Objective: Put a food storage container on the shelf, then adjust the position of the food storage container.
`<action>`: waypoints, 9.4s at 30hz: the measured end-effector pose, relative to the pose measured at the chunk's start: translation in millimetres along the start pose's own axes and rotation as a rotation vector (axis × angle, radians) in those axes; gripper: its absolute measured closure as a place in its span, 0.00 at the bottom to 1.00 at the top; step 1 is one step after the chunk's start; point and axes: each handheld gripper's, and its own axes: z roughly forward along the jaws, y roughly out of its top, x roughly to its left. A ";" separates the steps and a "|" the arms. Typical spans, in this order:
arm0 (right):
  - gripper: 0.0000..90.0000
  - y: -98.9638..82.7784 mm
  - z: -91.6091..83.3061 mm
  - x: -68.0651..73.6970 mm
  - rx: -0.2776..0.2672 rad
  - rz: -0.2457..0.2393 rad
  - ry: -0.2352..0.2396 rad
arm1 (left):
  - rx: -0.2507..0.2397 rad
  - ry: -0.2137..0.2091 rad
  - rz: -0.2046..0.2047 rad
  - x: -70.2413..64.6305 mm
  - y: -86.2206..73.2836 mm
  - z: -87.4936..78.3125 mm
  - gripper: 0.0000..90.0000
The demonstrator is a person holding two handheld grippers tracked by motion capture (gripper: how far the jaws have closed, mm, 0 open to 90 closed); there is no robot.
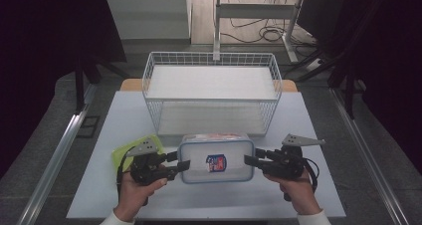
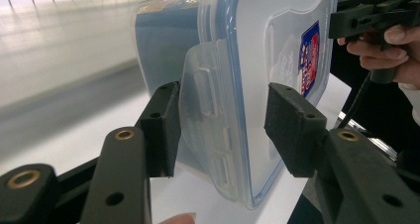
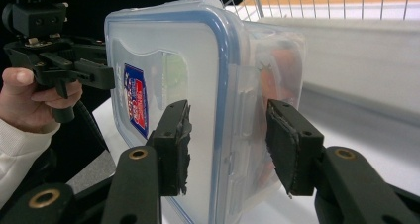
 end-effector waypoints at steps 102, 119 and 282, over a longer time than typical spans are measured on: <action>0.58 202.5 56.5 -76.3 -0.033 0.199 -0.134 | -0.055 0.033 -0.204 129.8 201.4 35.3 0.38; 0.57 190.4 24.7 -63.8 -0.087 0.152 -0.130 | -0.097 0.053 -0.117 102.5 190.7 10.1 0.36; 0.35 -18.3 23.7 -39.9 0.203 0.034 -0.070 | 0.307 0.430 -0.340 166.4 -76.9 -101.9 0.99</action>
